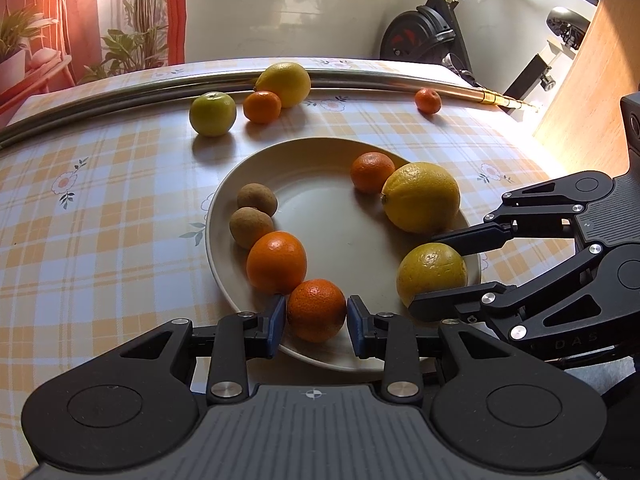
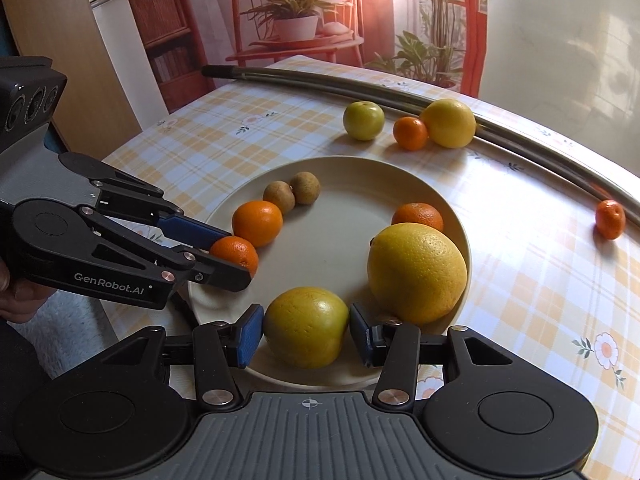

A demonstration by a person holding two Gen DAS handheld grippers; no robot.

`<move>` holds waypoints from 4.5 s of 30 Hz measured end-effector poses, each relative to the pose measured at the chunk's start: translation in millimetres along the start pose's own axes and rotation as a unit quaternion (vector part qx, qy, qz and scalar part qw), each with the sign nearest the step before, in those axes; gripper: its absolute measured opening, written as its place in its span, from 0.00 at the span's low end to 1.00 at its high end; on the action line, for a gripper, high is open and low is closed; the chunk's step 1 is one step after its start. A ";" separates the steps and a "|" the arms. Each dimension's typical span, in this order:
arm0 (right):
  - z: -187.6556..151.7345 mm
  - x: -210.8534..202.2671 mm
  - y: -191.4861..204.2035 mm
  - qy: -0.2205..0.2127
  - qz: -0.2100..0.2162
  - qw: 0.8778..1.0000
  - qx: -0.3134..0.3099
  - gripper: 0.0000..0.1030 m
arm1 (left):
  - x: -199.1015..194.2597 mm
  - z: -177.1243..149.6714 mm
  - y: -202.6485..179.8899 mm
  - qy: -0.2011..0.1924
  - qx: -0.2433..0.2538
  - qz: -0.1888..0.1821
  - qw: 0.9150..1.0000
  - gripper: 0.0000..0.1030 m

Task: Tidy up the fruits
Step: 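Carry the mandarin and grapefruit over the white plate with both tools, then lower grapefruit onto plate and open right tool while left tool releases mandarin there, then move left tool to an orange mandarin and close on it while right tool approaches another mandarin, then close right tool on the orange mandarin while left tool lifts its mandarin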

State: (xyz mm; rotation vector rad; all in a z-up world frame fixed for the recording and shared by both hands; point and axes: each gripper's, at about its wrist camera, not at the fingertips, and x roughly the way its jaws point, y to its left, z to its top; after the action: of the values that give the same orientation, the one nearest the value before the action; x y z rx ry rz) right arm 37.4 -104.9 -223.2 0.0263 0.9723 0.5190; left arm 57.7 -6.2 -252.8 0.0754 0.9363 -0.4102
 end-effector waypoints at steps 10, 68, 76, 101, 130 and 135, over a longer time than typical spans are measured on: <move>-0.2 -3.9 0.7 -0.006 0.001 1.000 -0.002 0.43 | -4.2 -0.1 0.5 -0.008 0.002 0.004 1.000 0.34; 8.0 -21.9 -155.0 -0.186 -0.174 0.952 0.171 0.43 | 44.0 132.9 23.9 -0.084 0.031 0.054 0.995 0.34; 1.9 -14.4 -164.8 -0.180 -0.168 0.950 0.191 0.43 | 85.5 151.1 29.7 -0.059 0.052 0.058 0.995 0.34; 6.4 -1.2 -180.2 -0.169 -0.174 0.951 0.191 0.43 | 112.8 164.7 35.2 -0.026 0.085 0.088 0.992 0.39; 21.1 52.7 -231.0 -0.178 -0.291 0.916 0.211 0.40 | 55.0 137.8 17.7 -0.102 0.039 0.051 0.993 0.39; 18.4 54.8 -231.6 -0.170 -0.286 0.917 0.219 0.34 | 53.1 133.0 16.1 -0.106 0.033 0.053 0.992 0.39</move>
State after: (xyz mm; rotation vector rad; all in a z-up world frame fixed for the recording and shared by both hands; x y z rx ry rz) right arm 171.3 -280.8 -313.1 0.2210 0.6885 -0.2477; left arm 193.4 -39.5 -217.5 0.1380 0.7071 -0.3435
